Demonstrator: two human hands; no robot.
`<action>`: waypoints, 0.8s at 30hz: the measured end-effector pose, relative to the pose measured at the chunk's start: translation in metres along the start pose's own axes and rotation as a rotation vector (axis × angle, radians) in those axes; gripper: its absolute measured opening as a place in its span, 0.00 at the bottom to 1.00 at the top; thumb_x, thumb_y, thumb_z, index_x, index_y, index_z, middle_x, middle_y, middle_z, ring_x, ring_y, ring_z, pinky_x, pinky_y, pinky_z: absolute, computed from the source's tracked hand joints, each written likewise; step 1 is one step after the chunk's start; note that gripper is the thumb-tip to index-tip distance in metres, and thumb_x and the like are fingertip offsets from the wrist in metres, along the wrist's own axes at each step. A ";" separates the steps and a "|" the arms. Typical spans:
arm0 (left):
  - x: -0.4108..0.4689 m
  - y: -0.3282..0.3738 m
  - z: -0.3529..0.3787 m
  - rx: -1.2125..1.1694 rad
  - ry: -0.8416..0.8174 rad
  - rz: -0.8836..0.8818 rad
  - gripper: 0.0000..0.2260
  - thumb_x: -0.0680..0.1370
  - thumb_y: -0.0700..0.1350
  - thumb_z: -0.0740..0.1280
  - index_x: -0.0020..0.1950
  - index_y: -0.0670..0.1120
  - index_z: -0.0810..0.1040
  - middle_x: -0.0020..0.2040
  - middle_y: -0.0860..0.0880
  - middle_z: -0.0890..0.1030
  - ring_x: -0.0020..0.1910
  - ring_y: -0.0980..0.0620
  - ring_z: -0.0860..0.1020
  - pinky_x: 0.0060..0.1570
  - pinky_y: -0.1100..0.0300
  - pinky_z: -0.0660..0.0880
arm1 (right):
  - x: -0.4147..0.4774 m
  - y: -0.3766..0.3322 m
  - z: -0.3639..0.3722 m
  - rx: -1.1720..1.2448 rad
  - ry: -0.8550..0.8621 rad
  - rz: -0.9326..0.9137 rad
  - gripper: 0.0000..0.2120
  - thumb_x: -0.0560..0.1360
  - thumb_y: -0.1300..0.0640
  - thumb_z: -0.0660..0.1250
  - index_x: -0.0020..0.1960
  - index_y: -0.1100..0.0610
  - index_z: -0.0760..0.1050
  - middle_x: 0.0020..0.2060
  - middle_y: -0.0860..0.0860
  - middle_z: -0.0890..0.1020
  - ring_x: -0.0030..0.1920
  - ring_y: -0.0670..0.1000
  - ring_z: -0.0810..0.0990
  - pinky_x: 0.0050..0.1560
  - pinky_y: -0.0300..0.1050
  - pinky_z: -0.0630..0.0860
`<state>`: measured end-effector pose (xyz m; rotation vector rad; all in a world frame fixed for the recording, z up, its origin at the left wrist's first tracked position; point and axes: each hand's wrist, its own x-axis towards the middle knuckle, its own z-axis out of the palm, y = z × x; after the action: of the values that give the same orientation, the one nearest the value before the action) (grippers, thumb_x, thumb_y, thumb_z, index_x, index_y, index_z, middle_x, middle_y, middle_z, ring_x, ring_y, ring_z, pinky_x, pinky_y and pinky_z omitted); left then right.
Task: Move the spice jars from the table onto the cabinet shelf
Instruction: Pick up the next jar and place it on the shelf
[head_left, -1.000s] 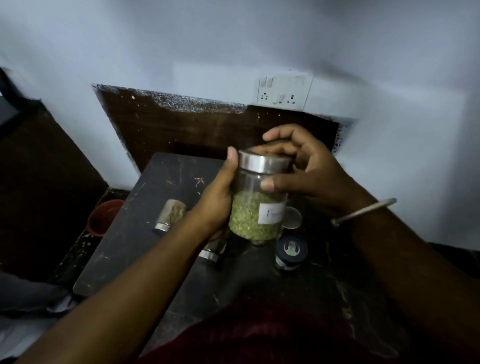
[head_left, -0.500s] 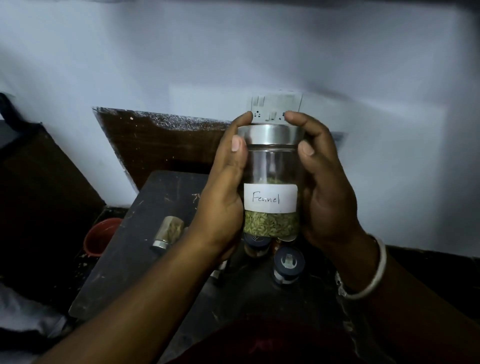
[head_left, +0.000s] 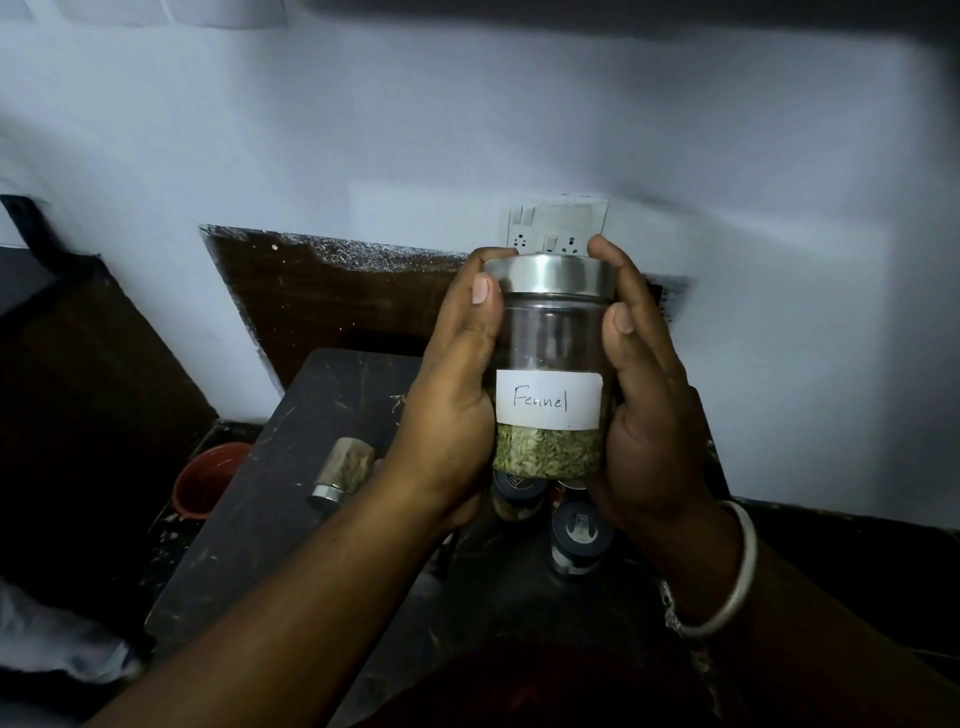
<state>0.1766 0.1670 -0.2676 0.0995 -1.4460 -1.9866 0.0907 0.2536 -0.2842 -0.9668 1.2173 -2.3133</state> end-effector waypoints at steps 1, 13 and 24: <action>0.000 0.000 0.000 0.002 -0.001 0.006 0.15 0.86 0.52 0.54 0.62 0.52 0.78 0.56 0.50 0.83 0.57 0.51 0.82 0.53 0.57 0.80 | 0.000 0.000 0.000 -0.002 0.003 0.004 0.23 0.81 0.50 0.61 0.76 0.51 0.69 0.70 0.52 0.79 0.70 0.55 0.77 0.64 0.47 0.77; 0.006 0.000 -0.006 0.004 -0.014 0.027 0.15 0.86 0.53 0.54 0.61 0.55 0.81 0.58 0.51 0.83 0.59 0.53 0.82 0.55 0.59 0.79 | 0.003 0.003 0.003 -0.047 0.003 -0.032 0.22 0.81 0.50 0.60 0.75 0.49 0.71 0.69 0.51 0.80 0.70 0.54 0.78 0.63 0.47 0.77; 0.053 0.048 -0.012 0.078 -0.077 0.168 0.18 0.81 0.56 0.60 0.68 0.53 0.76 0.60 0.42 0.84 0.56 0.44 0.84 0.52 0.56 0.81 | 0.059 -0.032 0.023 -0.425 -0.157 -0.126 0.37 0.66 0.37 0.75 0.73 0.30 0.67 0.67 0.40 0.80 0.65 0.41 0.81 0.59 0.36 0.79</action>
<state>0.1635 0.1200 -0.2138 -0.0638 -1.5286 -1.8165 0.0658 0.2236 -0.2246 -1.3729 1.6586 -2.0563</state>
